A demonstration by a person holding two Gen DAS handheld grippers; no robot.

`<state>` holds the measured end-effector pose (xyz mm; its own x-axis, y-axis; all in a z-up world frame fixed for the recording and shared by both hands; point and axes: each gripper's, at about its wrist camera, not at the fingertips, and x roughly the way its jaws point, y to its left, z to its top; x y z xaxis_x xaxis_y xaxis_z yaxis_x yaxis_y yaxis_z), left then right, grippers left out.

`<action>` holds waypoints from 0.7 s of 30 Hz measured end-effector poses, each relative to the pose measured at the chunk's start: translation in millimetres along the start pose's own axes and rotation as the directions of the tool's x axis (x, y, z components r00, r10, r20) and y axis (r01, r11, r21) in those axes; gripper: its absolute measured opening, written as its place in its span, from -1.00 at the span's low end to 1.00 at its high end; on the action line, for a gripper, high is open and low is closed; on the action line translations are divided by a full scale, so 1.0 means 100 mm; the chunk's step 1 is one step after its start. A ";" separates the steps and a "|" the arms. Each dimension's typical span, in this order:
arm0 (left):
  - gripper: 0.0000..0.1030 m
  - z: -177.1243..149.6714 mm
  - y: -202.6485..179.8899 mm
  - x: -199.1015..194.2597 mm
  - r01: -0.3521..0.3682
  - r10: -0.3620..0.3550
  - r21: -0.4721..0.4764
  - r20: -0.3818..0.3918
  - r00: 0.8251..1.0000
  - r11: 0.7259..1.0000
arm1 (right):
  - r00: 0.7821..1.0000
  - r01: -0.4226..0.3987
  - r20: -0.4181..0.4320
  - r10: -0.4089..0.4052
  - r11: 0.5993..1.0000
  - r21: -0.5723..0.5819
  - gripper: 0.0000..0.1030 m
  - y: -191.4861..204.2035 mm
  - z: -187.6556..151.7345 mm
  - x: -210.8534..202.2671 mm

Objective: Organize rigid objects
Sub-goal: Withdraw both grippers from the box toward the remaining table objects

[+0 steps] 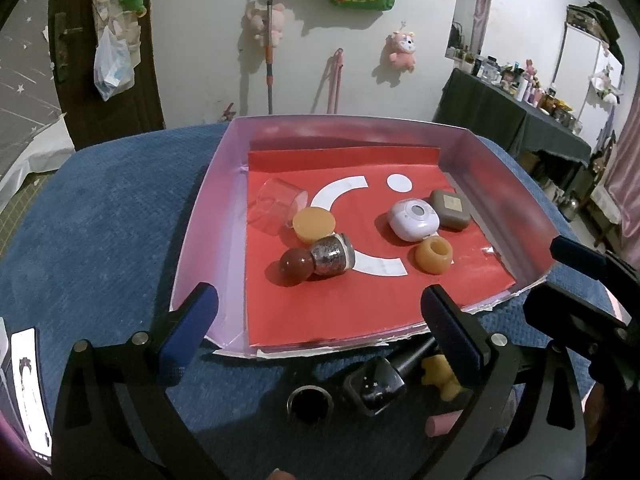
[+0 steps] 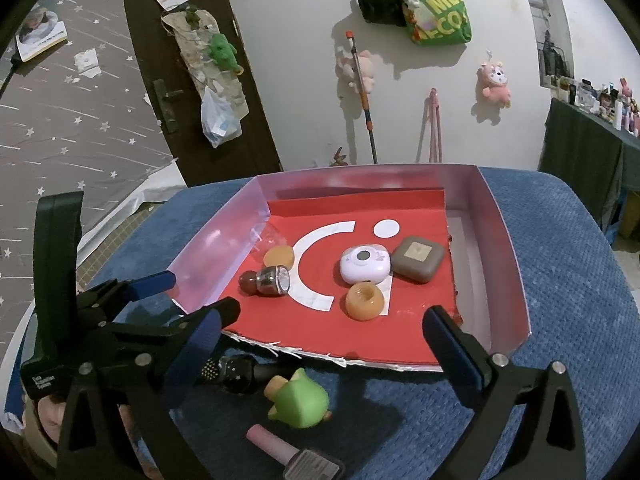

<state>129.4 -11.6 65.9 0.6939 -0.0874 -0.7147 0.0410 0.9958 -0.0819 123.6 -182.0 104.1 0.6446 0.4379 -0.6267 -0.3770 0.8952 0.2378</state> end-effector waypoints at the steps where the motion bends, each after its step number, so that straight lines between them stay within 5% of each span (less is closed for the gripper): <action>1: 1.00 0.00 0.00 -0.01 -0.001 0.001 0.000 0.001 1.000 1.000 | 1.000 -0.002 0.000 0.002 1.000 0.000 1.00 0.00 -0.01 -0.01; 21: 1.00 -0.22 -0.03 -0.11 -0.003 0.003 0.005 -0.020 1.000 1.000 | 1.000 -0.008 -0.007 0.008 1.000 0.002 1.00 0.09 -0.21 -0.11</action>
<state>106.0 -14.5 59.3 0.6797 -0.0851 -0.7286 0.0430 0.9962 -0.0762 99.4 -180.3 97.7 0.6370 0.4442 -0.6300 -0.3804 0.8920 0.2442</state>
